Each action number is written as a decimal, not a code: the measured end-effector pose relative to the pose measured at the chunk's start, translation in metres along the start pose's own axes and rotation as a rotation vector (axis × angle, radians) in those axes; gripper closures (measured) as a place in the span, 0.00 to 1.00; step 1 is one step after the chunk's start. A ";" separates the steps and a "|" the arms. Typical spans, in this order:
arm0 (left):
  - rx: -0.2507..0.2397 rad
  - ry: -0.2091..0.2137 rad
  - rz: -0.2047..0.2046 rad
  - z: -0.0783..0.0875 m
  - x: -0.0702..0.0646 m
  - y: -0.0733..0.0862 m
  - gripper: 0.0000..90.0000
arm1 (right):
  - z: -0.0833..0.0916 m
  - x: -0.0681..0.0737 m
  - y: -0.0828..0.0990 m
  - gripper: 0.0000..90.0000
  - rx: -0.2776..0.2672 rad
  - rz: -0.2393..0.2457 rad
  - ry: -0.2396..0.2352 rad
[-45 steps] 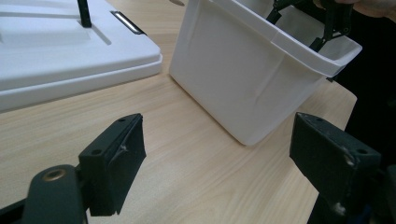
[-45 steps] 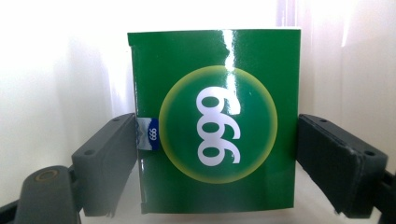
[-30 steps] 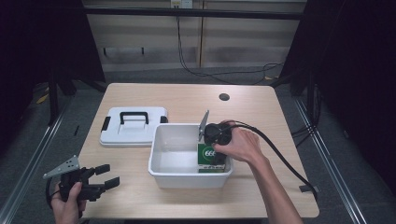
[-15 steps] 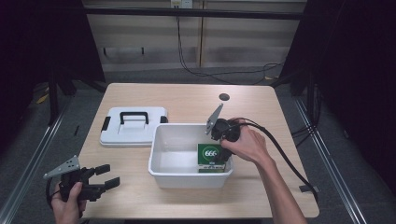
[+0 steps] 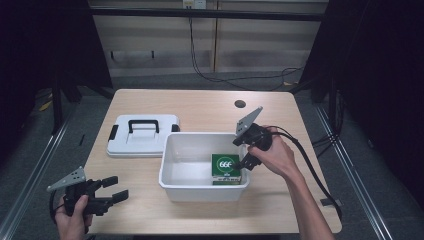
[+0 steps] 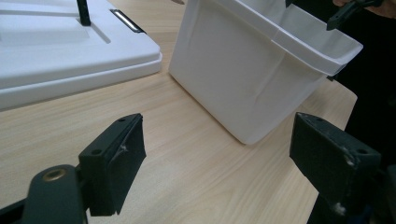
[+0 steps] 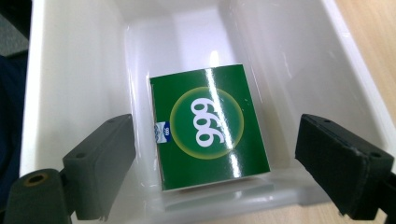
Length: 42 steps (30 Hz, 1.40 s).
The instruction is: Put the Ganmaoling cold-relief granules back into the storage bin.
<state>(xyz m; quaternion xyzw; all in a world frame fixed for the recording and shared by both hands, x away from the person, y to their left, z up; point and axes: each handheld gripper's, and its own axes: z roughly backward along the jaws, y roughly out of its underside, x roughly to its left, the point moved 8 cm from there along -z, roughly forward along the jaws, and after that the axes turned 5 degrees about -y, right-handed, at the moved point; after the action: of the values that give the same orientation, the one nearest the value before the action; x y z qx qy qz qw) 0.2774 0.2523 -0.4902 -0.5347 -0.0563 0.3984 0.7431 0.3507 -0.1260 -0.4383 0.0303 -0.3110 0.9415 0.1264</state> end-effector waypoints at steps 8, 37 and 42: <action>0.005 -0.005 0.000 -0.001 0.001 0.001 0.20 | 0.018 0.001 0.011 0.14 -0.112 -0.058 0.058; 0.020 -0.024 0.004 -0.002 0.002 0.002 0.20 | 0.065 0.023 0.099 0.16 -0.344 -0.240 0.259; 0.020 -0.026 0.002 -0.002 0.002 0.002 0.20 | 0.065 0.027 0.119 0.15 -0.360 -0.280 0.302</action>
<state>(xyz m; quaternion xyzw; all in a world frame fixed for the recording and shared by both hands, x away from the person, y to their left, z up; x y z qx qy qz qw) 0.2782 0.2521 -0.4934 -0.5224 -0.0613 0.4065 0.7471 0.2929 -0.2511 -0.4511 -0.0906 -0.4437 0.8384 0.3034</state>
